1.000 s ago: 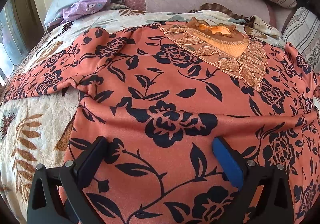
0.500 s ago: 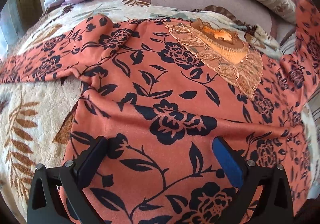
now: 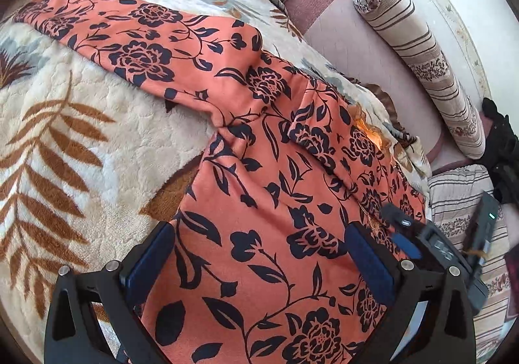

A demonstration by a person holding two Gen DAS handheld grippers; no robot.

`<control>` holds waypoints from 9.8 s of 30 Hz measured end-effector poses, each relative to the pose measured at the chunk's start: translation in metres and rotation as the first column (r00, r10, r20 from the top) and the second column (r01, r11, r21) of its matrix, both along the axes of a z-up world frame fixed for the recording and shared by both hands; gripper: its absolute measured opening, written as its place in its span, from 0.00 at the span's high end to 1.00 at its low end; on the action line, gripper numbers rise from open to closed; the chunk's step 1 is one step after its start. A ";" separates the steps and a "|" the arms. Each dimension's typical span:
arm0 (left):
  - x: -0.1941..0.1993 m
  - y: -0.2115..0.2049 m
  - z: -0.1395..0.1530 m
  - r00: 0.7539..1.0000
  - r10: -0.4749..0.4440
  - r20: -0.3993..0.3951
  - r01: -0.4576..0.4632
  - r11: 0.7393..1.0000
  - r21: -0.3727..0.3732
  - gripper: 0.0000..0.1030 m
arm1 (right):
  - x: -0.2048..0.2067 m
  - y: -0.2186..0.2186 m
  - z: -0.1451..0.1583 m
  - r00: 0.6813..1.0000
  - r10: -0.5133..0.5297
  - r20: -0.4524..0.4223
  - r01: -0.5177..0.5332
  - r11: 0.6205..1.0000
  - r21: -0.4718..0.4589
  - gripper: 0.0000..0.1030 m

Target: Fold small clothes

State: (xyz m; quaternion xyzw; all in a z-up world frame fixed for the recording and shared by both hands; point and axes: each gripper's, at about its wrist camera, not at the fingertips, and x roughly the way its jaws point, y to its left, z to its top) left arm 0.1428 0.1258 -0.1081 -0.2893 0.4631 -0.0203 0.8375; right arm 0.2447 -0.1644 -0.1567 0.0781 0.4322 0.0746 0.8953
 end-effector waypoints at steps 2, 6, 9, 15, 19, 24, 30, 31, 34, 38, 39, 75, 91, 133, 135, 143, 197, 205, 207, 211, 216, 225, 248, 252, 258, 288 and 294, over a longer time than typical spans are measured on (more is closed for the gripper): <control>0.001 -0.004 0.002 1.000 0.006 0.010 -0.006 1.000 0.024 0.00 | -0.015 -0.026 0.018 0.994 -0.056 0.099 0.059 0.998 -0.034 0.05; 0.001 -0.015 0.009 0.998 -0.018 0.063 0.014 0.998 0.067 0.00 | -0.040 -0.065 0.020 0.960 -0.113 0.258 0.175 0.956 -0.235 0.05; -0.003 -0.015 0.020 0.989 -0.037 0.140 0.026 0.997 0.077 0.00 | -0.046 -0.097 -0.027 0.982 -0.127 0.141 0.157 0.960 -0.231 0.05; 0.029 -0.017 0.041 0.975 -0.060 0.216 0.071 0.997 -0.042 0.00 | -0.045 -0.127 -0.028 0.977 -0.148 0.152 0.153 0.988 -0.023 0.00; 0.086 -0.026 0.037 0.985 -0.065 0.161 0.085 0.989 -0.119 0.00 | -0.047 -0.132 -0.031 0.974 -0.147 0.171 0.146 0.989 0.020 0.00; 0.142 -0.035 -0.001 0.998 -0.065 0.006 0.066 0.998 -0.016 0.16 | -0.052 -0.138 -0.031 0.970 -0.150 0.189 0.136 0.987 0.084 0.00; 0.142 -0.043 0.016 0.996 -0.081 -0.030 0.085 0.985 0.153 0.95 | -0.051 -0.137 -0.032 0.969 -0.152 0.194 0.133 0.985 0.107 0.00; 0.133 -0.044 0.033 0.996 -0.084 0.033 0.076 0.980 0.185 0.95 | -0.051 -0.137 -0.033 0.969 -0.152 0.194 0.133 0.985 0.110 0.00; 0.098 -0.049 0.062 0.988 -0.059 0.145 0.025 0.974 0.227 0.94 | -0.051 -0.136 -0.033 0.969 -0.152 0.193 0.132 0.985 0.113 0.00; 0.116 -0.048 -0.013 0.991 -0.020 -0.135 0.063 0.945 0.321 0.81 | -0.051 -0.135 -0.033 0.970 -0.149 0.189 0.131 0.985 0.109 0.01; 0.113 -0.045 -0.017 0.997 -0.030 -0.069 0.050 0.949 0.312 0.80 | -0.051 -0.136 -0.032 0.971 -0.150 0.188 0.130 0.985 0.113 0.00; 0.088 -0.069 -0.010 0.947 -0.318 0.049 0.282 0.892 0.352 0.31 | 0.071 -0.271 0.022 0.929 -0.369 -0.015 0.360 0.896 0.259 0.17; 0.092 -0.072 -0.014 0.942 -0.333 0.045 0.289 0.872 0.395 0.29 | 0.079 -0.251 0.033 0.936 -0.341 0.088 0.330 0.937 0.113 0.63; 0.086 -0.083 -0.015 0.932 -0.362 0.017 0.313 0.828 0.464 0.13 | -0.005 -0.152 -0.017 0.957 -0.209 0.201 0.258 0.929 -0.266 0.00; 0.086 -0.083 -0.016 0.932 -0.362 0.017 0.312 0.827 0.467 0.13 | -0.004 -0.152 -0.018 0.956 -0.208 0.204 0.259 0.929 -0.265 0.00; 0.085 -0.087 -0.017 0.932 -0.363 0.014 0.313 0.821 0.478 0.12 | -0.004 -0.154 -0.018 0.956 -0.206 0.209 0.257 0.932 -0.255 0.00; 0.072 -0.045 0.178 0.836 -0.250 0.489 -0.028 0.870 0.492 0.94 | -0.003 -0.155 -0.020 0.954 -0.213 0.209 0.257 0.942 -0.214 0.01; 0.082 -0.183 0.074 0.832 -0.530 0.161 0.403 0.779 0.481 0.45 | -0.007 -0.164 -0.018 0.953 -0.216 0.214 0.250 0.957 -0.147 0.00; 0.073 -0.157 0.064 0.868 -0.468 0.164 0.350 0.812 0.467 0.44 | -0.007 -0.164 -0.018 0.952 -0.215 0.218 0.249 0.958 -0.143 0.00; 0.050 -0.082 0.063 0.930 -0.235 0.282 0.088 0.889 0.450 0.38 | -0.008 -0.165 -0.019 0.952 -0.215 0.219 0.247 0.960 -0.129 0.00; 0.045 0.011 0.045 0.938 0.119 0.325 -0.247 0.887 0.389 0.32 | -0.005 -0.169 -0.014 0.959 -0.212 0.190 0.235 0.966 -0.111 0.00; 0.060 0.021 0.018 0.957 0.087 0.276 -0.170 0.941 0.292 0.32 | -0.001 -0.188 0.044 0.989 -0.149 0.023 0.135 0.943 0.304 0.45; 0.054 -0.015 0.025 0.952 -0.039 0.303 -0.090 0.912 0.399 0.27 | 0.010 -0.155 0.055 0.968 -0.248 0.041 0.250 0.967 -0.051 0.87; 0.072 -0.023 -0.007 0.988 -0.090 0.128 0.031 0.914 0.405 0.24 | 0.003 -0.195 -0.004 0.944 -0.293 -0.153 0.308 0.947 0.089 0.56; 0.074 -0.018 -0.013 0.992 -0.041 0.117 -0.008 0.920 0.391 0.24 | 0.009 -0.196 0.043 0.962 -0.271 -0.010 0.269 0.947 0.176 0.39; 0.084 -0.021 -0.025 0.997 -0.051 0.054 0.022 0.900 0.435 0.20 | 0.029 -0.165 0.064 0.967 -0.202 0.158 0.216 0.973 -0.083 0.19; 0.080 -0.019 -0.020 0.996 -0.058 0.070 0.021 0.896 0.443 0.20 | 0.034 -0.195 0.012 0.965 -0.256 -0.060 0.257 0.966 0.021 0.36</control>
